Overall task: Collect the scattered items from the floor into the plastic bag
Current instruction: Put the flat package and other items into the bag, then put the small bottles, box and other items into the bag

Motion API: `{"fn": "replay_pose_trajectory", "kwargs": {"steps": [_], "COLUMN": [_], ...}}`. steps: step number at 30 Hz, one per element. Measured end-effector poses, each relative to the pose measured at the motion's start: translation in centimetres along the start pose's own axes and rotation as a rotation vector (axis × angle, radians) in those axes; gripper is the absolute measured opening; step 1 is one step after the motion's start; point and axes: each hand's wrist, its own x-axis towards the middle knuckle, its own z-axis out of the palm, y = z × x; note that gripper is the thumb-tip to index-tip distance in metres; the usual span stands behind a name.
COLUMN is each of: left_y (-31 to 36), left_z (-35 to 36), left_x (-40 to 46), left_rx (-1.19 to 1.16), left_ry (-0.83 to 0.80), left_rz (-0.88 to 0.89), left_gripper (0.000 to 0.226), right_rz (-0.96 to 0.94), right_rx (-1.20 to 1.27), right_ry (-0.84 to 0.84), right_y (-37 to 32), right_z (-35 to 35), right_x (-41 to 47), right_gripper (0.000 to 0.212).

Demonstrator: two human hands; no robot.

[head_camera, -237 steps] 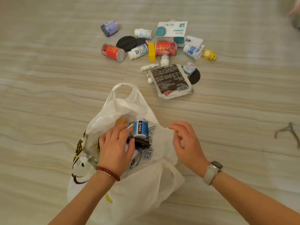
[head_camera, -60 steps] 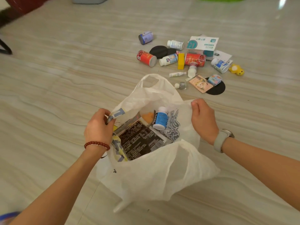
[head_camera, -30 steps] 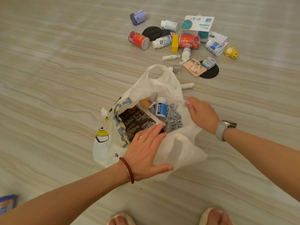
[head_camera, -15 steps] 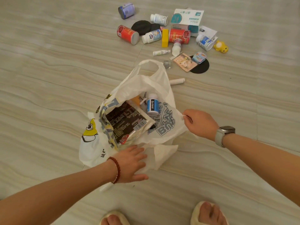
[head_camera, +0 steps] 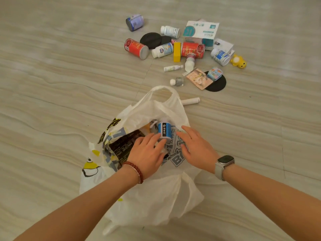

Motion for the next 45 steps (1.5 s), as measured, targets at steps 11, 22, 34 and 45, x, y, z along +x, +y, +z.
{"fn": "replay_pose_trajectory", "kwargs": {"steps": [11, 22, 34, 45], "left_y": [0.2, 9.9, 14.5, 8.1], "left_z": [-17.8, -44.0, -56.1, -52.1], "left_x": [1.0, -8.0, 0.3, 15.6], "left_rx": [-0.412, -0.762, -0.891, -0.968], "left_ry": [-0.117, -0.010, -0.029, -0.150], "left_rz": [-0.351, -0.693, -0.683, -0.905], "left_gripper": [0.037, 0.041, 0.034, 0.037], "right_rz": [0.219, 0.628, 0.602, 0.453], "right_rx": [0.117, 0.616, 0.532, 0.383], "right_ry": [-0.166, 0.004, 0.017, -0.325], "right_y": [-2.1, -11.3, -9.5, -1.3], "right_z": [-16.0, -39.2, -56.4, -58.9], "right_x": [-4.5, -21.6, -21.9, 0.4], "right_gripper": [0.041, 0.036, 0.035, 0.035]}}
